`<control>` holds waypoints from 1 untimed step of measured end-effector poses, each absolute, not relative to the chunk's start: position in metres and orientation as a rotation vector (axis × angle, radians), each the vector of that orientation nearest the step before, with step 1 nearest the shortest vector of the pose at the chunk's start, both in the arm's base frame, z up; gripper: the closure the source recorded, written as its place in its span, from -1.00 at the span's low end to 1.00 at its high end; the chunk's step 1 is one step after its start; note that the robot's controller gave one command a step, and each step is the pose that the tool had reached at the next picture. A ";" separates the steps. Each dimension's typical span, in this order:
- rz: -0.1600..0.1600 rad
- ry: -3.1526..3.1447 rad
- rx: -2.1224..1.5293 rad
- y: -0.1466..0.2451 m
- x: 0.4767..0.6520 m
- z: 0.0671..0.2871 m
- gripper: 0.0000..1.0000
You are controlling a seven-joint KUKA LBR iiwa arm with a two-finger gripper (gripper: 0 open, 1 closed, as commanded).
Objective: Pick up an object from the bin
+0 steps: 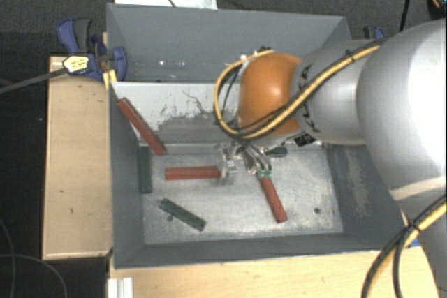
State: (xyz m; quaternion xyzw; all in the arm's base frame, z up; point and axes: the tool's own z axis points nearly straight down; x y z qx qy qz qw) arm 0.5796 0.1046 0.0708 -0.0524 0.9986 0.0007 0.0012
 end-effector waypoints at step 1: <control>0.001 3.125 -0.215 0.097 0.573 0.215 1.00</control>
Offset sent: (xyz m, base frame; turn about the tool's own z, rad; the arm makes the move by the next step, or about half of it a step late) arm -0.0086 -0.0076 0.1383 -0.0349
